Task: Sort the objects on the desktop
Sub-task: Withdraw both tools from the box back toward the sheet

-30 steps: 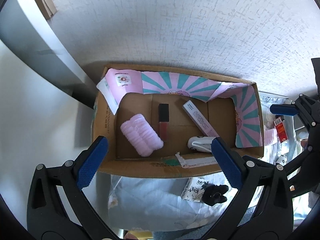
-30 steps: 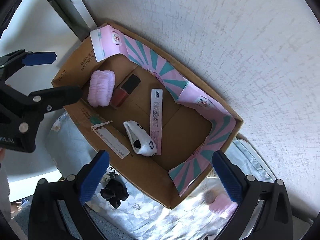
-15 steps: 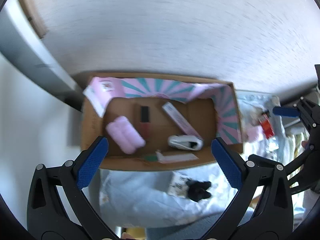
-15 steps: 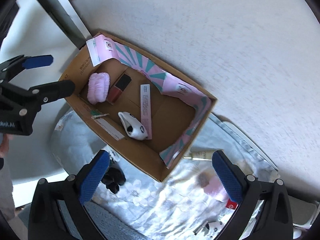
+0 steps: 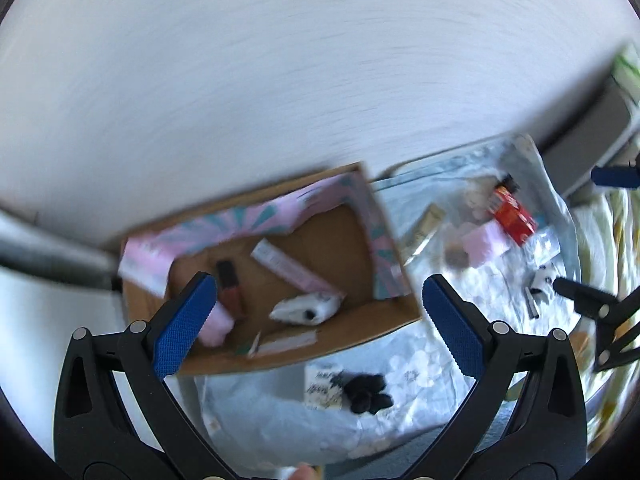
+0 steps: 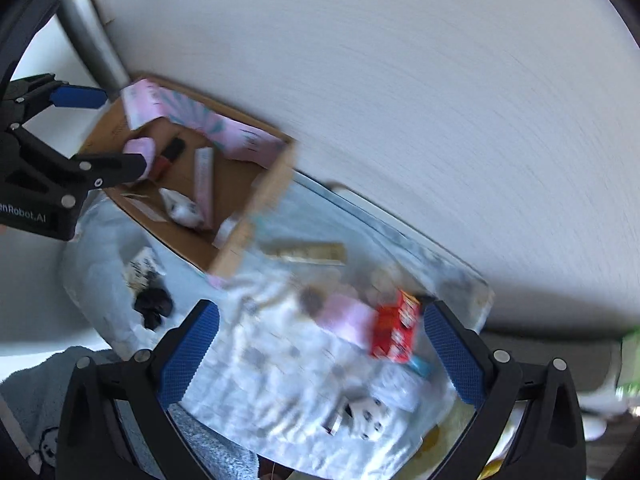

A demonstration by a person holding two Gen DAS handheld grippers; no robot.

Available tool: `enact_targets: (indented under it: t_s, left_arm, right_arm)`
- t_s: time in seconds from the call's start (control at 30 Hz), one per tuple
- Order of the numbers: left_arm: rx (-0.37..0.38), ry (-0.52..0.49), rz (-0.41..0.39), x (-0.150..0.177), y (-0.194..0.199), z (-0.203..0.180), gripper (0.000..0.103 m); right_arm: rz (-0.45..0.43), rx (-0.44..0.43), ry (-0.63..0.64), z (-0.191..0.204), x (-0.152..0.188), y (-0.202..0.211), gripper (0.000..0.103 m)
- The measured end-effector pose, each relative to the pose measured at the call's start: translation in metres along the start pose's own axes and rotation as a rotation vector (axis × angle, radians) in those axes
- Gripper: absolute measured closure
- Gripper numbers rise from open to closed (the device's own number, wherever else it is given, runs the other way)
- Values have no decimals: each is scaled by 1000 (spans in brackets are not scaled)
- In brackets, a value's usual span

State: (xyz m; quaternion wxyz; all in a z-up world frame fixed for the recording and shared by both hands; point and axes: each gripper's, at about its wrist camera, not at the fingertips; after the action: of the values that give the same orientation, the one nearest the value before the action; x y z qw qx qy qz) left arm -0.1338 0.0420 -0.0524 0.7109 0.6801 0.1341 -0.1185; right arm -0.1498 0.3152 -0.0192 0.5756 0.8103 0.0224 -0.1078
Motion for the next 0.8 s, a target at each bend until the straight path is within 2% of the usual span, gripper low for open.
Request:
enact_targets:
  t_s: [0.13, 0.23, 0.47, 0.6, 0.7, 0.8]
  left_arm:
    - [126, -78, 10, -5, -10, -48, 0]
    - [173, -124, 33, -3, -22, -77, 0]
    - [203, -274, 63, 16, -59, -145, 0]
    - [179, -367, 54, 30, -86, -175, 0]
    - [140, -411, 75, 39, -111, -190, 6]
    - [129, -408, 105, 43, -134, -195, 11]
  right_arm:
    - [32, -1, -84, -26, 41, -4, 1]
    - [70, 7, -139, -40, 74, -14, 1]
    - [99, -53, -230, -53, 136, -33, 1]
    - [113, -108, -262, -52, 162, -50, 1]
    - [138, -140, -266, -52, 178, -68, 1]
    - [164, -154, -257, -52, 190, -85, 4]
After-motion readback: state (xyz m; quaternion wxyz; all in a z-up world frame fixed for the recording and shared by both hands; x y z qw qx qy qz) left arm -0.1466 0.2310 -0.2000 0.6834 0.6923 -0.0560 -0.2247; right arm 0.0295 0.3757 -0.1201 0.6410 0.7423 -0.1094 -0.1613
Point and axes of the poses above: each gripper's, at about its wrist camera, not at the fingertips, and y roughly against the way its jaws point, z to its left, x to its underside, and after that the axes turned 11 degrees about y, right-handed
